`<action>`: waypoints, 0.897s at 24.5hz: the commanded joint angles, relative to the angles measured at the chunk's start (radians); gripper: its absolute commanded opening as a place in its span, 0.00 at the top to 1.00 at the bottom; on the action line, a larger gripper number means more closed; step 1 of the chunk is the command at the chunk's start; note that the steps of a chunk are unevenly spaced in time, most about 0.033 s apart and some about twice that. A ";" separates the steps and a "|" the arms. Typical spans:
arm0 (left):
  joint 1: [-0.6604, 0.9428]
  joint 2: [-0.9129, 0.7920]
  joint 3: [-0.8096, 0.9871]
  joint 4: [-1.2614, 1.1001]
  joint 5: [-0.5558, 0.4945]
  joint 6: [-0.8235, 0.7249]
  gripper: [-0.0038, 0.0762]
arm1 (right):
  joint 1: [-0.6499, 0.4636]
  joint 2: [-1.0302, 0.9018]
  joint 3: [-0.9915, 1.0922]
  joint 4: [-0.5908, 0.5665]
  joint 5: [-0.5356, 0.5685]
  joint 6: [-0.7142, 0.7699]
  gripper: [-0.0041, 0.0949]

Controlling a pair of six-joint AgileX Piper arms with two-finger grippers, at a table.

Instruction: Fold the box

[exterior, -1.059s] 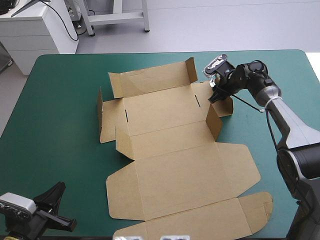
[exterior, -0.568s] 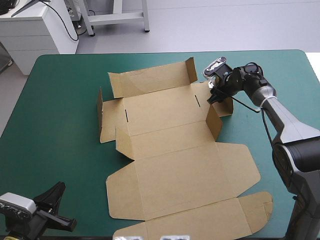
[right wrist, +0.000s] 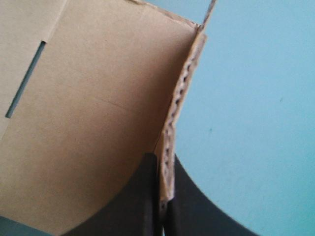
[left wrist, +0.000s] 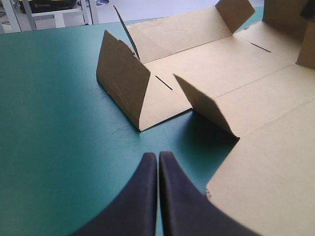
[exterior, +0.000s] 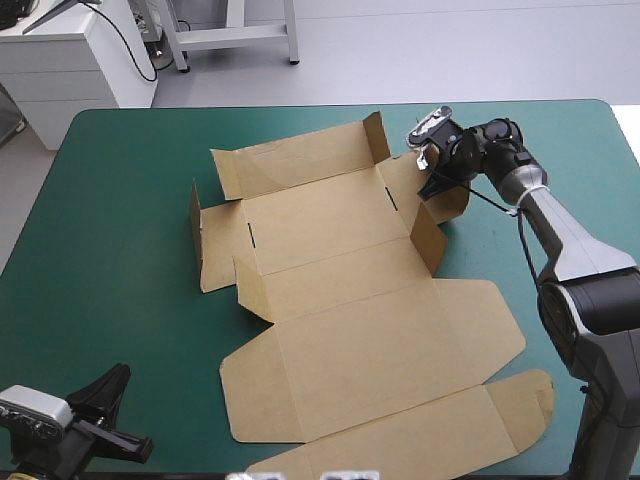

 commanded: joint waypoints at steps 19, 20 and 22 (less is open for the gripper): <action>-0.004 -0.002 -0.032 -0.007 -0.077 -0.009 0.96 | 0.374 -0.218 -0.109 -0.161 -0.006 -0.302 0.96; -0.004 -0.002 -0.032 -0.007 -0.077 -0.009 0.96 | 0.387 -0.218 -0.109 -0.166 -0.020 -0.308 0.96; -0.004 -0.002 -0.032 -0.007 -0.077 -0.009 0.96 | 0.416 -0.218 -0.109 -0.191 -0.058 -0.317 0.96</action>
